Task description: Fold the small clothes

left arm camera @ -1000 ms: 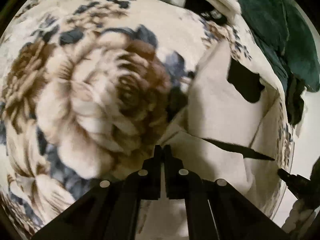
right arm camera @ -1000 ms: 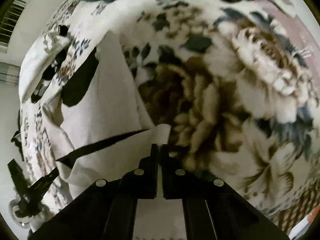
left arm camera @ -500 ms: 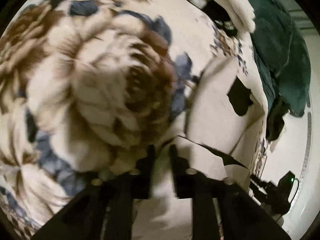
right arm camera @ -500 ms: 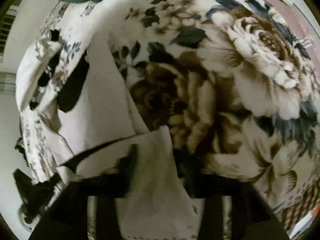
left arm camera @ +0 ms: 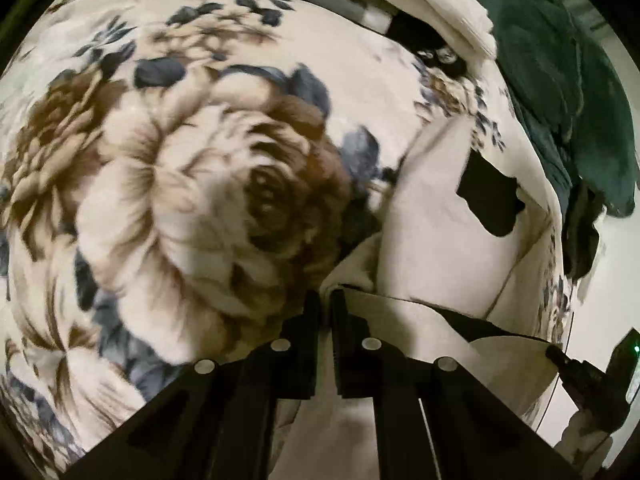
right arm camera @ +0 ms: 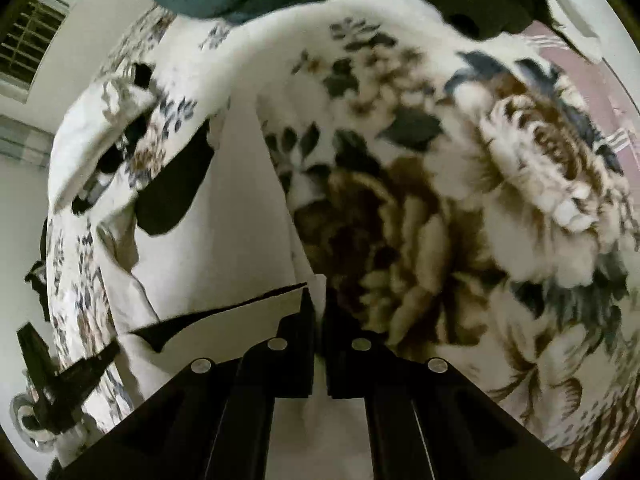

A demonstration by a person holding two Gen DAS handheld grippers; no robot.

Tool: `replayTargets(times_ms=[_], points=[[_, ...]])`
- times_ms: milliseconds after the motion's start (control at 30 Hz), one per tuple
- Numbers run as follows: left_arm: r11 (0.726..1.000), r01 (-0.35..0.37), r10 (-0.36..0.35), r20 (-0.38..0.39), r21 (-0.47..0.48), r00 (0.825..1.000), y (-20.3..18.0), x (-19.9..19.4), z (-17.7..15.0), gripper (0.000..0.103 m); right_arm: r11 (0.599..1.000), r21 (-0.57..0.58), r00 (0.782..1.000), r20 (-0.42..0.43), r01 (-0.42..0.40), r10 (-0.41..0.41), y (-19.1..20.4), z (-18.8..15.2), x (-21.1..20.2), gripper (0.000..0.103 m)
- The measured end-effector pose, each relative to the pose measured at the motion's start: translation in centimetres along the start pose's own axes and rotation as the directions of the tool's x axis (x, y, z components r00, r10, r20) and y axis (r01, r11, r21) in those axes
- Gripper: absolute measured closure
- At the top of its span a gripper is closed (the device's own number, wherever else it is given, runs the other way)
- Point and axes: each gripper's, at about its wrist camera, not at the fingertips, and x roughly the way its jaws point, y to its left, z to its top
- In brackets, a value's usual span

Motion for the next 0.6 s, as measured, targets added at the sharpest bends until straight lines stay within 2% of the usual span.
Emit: replayTargets(times_ms=[100, 167, 200, 300, 333, 400, 433, 467, 533, 600], points=[[1.000, -0.016, 0.015, -0.017, -0.020, 1.000, 0.2, 0.9, 0.2, 0.100, 1.000, 0.014, 1.000, -0.001, 0.022, -0.022, -0.5, 0.2, 0.5, 0.100], [0.999, -0.021, 0.020, -0.039, -0.025, 0.999, 0.3, 1.5, 0.4, 0.099, 0.999, 0.013, 0.998, -0.032, 0.049, -0.049, -0.8, 0.2, 1.5, 0.100], [0.999, -0.017, 0.015, -0.057, -0.038, 0.998, 0.4, 1.8, 0.5, 0.099, 0.998, 0.000, 0.995, -0.066, 0.070, -0.070, -0.8, 0.2, 2.3, 0.100], [0.995, 0.023, -0.033, -0.109, -0.096, 0.993, 1.1, 1.8, 1.0, 0.096, 0.998, -0.024, 0.984, -0.167, 0.055, -0.058, -0.6, 0.6, 3.9, 0.099], [0.995, 0.028, -0.039, -0.120, -0.096, 0.992, 1.0, 1.4, 1.3, 0.096, 0.998, -0.027, 0.983, -0.177, 0.051, -0.055, -0.5, 0.8, 3.9, 0.096], [0.997, 0.027, -0.034, -0.106, -0.073, 0.994, 0.5, 0.1, 1.8, 0.094, 1.000, -0.021, 0.982, -0.186, 0.022, -0.026, -0.4, 1.6, 3.4, 0.078], [0.999, 0.020, -0.024, -0.082, -0.051, 0.996, -0.2, -0.8, 2.4, 0.087, 1.000, -0.015, 0.984, -0.175, 0.009, -0.012, -0.3, 2.2, 2.9, 0.057], [0.999, 0.021, -0.023, -0.066, -0.035, 0.998, -0.7, -1.3, 3.0, 0.082, 1.000, -0.011, 0.988, -0.153, -0.004, 0.003, 0.0, 3.1, 2.3, 0.046], [0.999, 0.052, -0.052, -0.035, 0.005, 0.998, -2.4, -1.8, 4.6, 0.054, 0.999, -0.020, 0.992, -0.126, -0.028, 0.025, 0.9, 5.2, 2.0, 0.044], [0.997, 0.053, -0.052, -0.004, 0.060, 0.999, -4.6, -1.3, 6.7, 0.052, 0.999, -0.032, 0.994, -0.107, -0.026, 0.022, 1.7, 7.4, 2.3, 0.044]])
